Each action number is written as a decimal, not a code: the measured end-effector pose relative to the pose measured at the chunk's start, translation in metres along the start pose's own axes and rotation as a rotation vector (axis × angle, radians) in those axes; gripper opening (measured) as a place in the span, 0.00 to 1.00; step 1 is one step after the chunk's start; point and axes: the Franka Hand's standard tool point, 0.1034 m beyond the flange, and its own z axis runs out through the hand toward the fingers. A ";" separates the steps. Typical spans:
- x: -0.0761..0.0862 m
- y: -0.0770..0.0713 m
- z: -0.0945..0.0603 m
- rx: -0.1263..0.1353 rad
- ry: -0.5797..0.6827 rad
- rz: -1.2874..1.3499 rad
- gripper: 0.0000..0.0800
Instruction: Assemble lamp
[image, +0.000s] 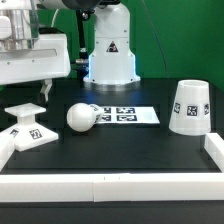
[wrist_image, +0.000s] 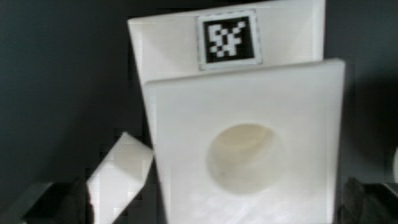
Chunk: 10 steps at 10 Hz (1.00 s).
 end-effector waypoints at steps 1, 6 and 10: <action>-0.004 -0.005 0.003 0.007 -0.006 -0.002 0.87; -0.013 -0.013 0.012 0.027 -0.020 0.002 0.87; -0.013 -0.013 0.012 0.027 -0.020 0.002 0.72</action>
Offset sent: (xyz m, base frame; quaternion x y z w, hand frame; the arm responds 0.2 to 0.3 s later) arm -0.0048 0.0105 -0.0088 0.0057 0.0185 -0.0153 0.9997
